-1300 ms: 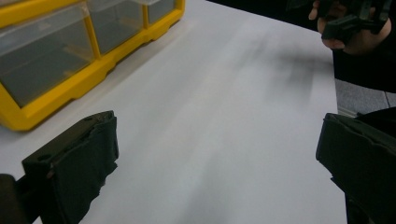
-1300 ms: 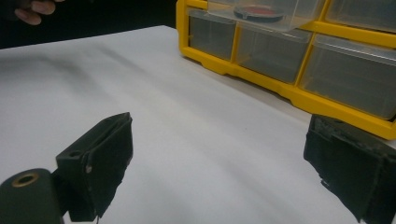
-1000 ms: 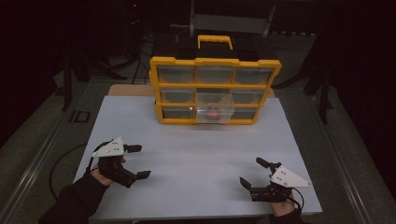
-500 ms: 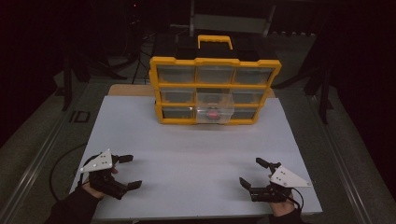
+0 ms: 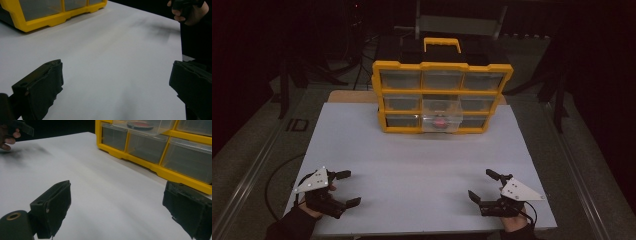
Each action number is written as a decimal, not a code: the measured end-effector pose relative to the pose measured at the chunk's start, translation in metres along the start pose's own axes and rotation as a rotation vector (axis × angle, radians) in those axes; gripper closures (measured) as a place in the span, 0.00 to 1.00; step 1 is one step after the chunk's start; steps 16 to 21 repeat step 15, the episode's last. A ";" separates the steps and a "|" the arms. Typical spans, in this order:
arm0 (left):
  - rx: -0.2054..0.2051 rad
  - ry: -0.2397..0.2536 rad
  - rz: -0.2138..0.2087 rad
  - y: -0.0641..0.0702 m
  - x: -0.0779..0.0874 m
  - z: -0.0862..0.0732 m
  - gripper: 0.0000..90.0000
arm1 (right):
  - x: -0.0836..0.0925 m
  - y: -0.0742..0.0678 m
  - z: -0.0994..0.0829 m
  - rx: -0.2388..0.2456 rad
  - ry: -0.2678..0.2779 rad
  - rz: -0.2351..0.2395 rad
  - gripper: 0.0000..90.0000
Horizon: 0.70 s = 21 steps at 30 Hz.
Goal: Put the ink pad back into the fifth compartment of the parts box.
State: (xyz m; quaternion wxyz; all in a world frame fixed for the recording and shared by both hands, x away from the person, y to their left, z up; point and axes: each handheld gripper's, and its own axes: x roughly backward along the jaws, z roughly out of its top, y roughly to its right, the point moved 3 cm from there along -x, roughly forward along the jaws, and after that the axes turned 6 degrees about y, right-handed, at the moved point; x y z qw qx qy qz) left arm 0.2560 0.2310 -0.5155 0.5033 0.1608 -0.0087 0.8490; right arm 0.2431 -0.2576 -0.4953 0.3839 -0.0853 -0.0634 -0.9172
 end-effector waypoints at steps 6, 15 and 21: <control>0.008 0.011 0.027 -0.003 0.003 -0.006 0.00 | 0.000 0.000 0.000 0.005 -0.004 -0.002 0.09; 0.007 0.011 0.024 -0.002 0.002 -0.006 0.00 | -0.001 0.000 -0.001 0.012 -0.008 0.001 0.09; 0.007 0.011 0.024 -0.002 0.002 -0.006 0.00 | -0.001 0.000 -0.001 0.012 -0.008 0.001 0.09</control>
